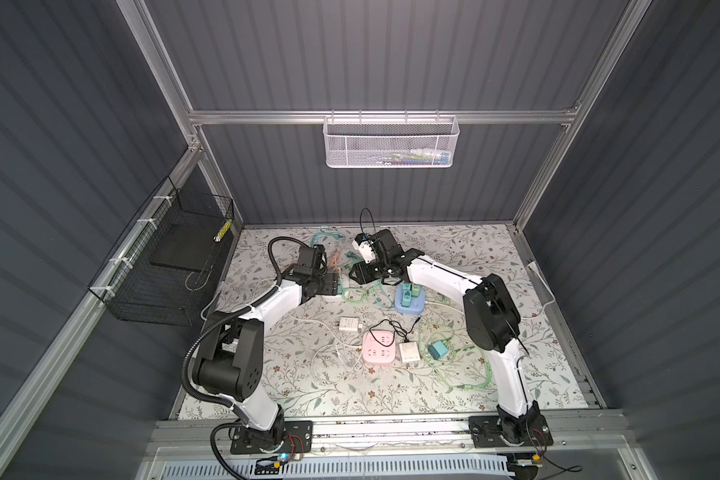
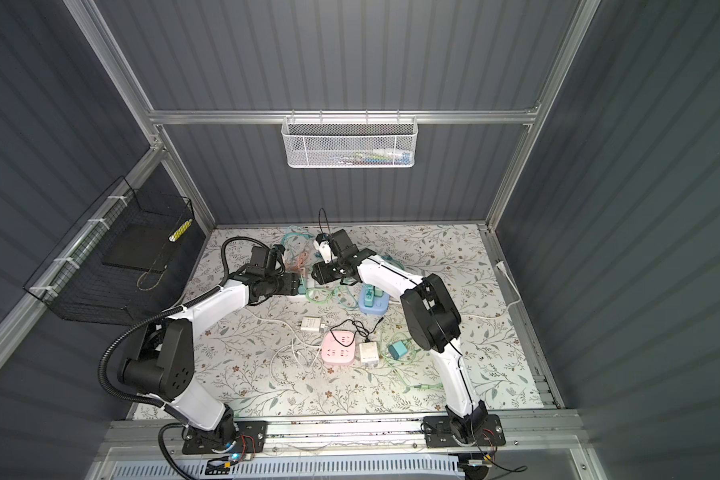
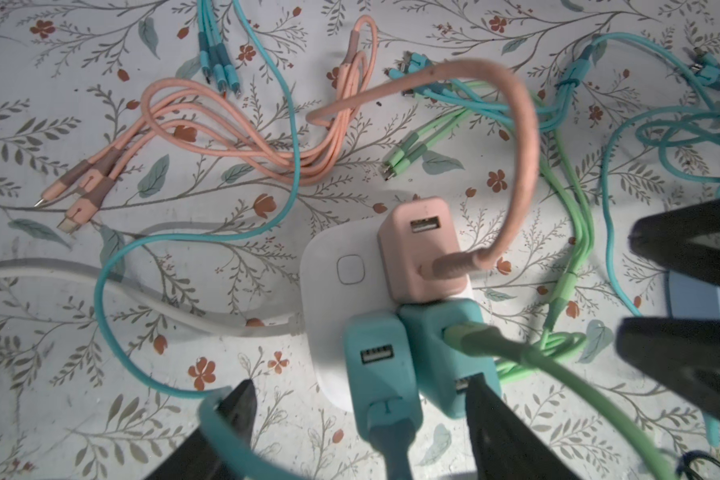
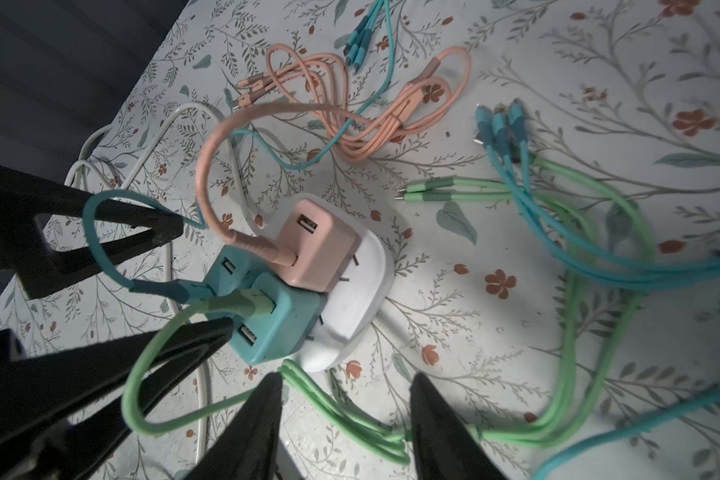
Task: Pull the plug off the socket
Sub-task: 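Move both grippers over the white hub holding pink and teal chargers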
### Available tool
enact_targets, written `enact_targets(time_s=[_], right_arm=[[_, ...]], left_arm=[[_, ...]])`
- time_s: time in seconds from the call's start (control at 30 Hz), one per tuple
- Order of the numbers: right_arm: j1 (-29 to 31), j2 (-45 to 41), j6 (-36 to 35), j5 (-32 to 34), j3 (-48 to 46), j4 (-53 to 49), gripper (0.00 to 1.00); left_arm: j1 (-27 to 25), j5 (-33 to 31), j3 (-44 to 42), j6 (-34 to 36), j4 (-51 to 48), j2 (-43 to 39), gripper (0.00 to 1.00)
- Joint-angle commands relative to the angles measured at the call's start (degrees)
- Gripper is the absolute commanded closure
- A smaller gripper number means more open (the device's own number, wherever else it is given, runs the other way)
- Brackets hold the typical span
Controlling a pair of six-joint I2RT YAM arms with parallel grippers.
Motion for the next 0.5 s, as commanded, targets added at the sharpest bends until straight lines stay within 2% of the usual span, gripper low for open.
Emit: enact_targets(time_s=[0.0, 0.27, 0.47], right_arm=[[-0.5, 1.65, 1.63, -4.64, 3.0, -2.98, 0.51], [-1.21, 3.09, 3.7, -8.73, 3.56, -3.97, 0.52], [-1.97, 4.39, 5.93, -10.57, 3.66, -5.7, 0.56]], left_arm=[[0.42, 3.02, 2.28, 3.59, 1.24, 1.73, 0.22], [0.39, 10.68, 1.34, 4.53, 1.17, 1.2, 0.39], [0.34, 12.76, -2.38, 2.05, 2.49, -1.4, 0.47]])
